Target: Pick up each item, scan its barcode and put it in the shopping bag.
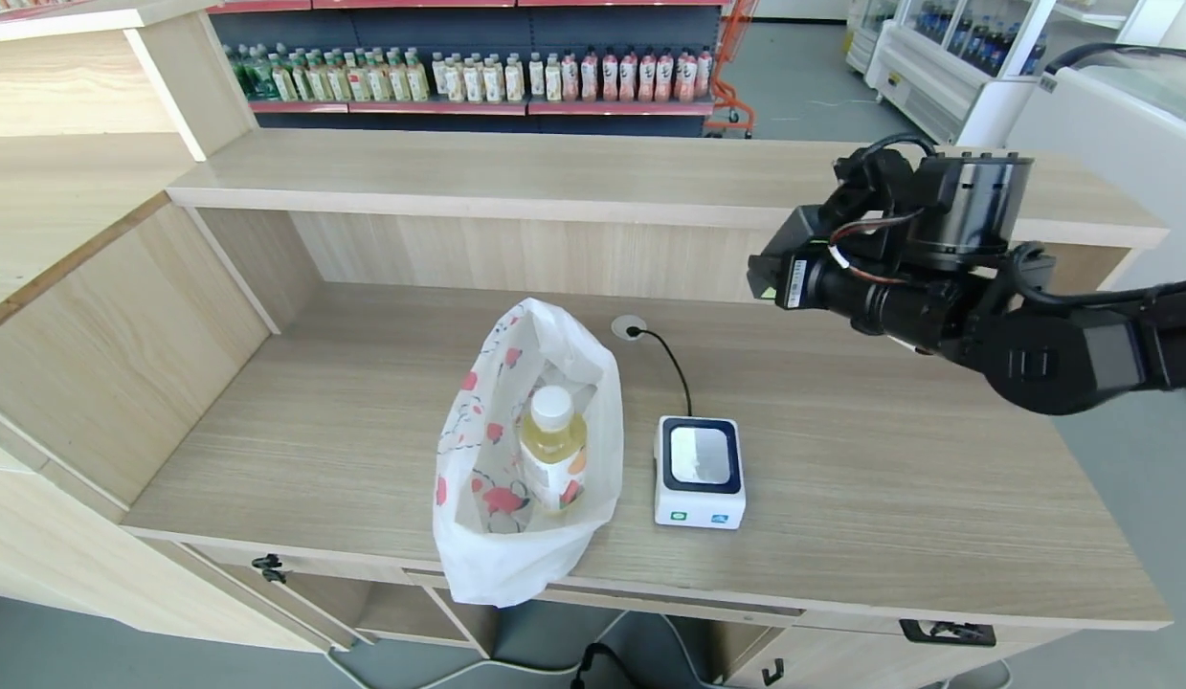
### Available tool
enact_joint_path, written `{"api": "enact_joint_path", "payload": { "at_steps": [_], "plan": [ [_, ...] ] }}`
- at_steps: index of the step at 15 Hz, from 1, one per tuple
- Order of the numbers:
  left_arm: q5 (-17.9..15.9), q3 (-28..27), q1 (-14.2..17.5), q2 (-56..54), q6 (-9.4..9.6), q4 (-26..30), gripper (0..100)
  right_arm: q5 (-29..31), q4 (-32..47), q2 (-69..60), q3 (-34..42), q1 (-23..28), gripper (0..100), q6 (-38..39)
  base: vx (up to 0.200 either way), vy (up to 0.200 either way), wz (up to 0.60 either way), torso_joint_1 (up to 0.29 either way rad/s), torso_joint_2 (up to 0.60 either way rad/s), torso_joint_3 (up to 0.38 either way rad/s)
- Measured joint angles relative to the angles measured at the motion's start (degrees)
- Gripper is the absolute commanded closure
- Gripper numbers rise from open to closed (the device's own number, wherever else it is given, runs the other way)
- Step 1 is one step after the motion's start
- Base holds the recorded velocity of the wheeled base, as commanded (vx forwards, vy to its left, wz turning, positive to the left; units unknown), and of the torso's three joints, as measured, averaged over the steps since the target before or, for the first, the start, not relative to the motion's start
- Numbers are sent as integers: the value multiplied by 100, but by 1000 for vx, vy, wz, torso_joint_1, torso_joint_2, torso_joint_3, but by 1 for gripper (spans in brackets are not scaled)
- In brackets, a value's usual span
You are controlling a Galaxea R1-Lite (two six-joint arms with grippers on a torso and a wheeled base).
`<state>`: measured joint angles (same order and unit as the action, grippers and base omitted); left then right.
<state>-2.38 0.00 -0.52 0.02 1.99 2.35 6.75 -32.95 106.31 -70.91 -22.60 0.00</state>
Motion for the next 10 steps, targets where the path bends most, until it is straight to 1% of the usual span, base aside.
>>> {"api": "enact_joint_path", "payload": {
  "at_steps": [2,3,4,6,10],
  "plan": [
    [0,0,9,0,1,0,0,-385,-777,-336,678,-149,100,-612,0,200,0,-7,-7,14],
    [0,0,11,0,1,0,0,-495,-1037,-435,929,-193,100,-766,0,200,0,2,2,-2],
    [-5,0,9,0,4,2,0,-585,-1273,-491,1152,-251,100,-856,0,0,0,0,0,0],
    [-5,0,4,0,-2,0,0,-616,-1360,-483,1301,-276,100,-878,0,0,0,0,0,0],
    [-7,0,17,0,1,0,0,-631,-1368,-13,1108,-179,100,-702,0,0,0,0,0,0]
  ]
}}
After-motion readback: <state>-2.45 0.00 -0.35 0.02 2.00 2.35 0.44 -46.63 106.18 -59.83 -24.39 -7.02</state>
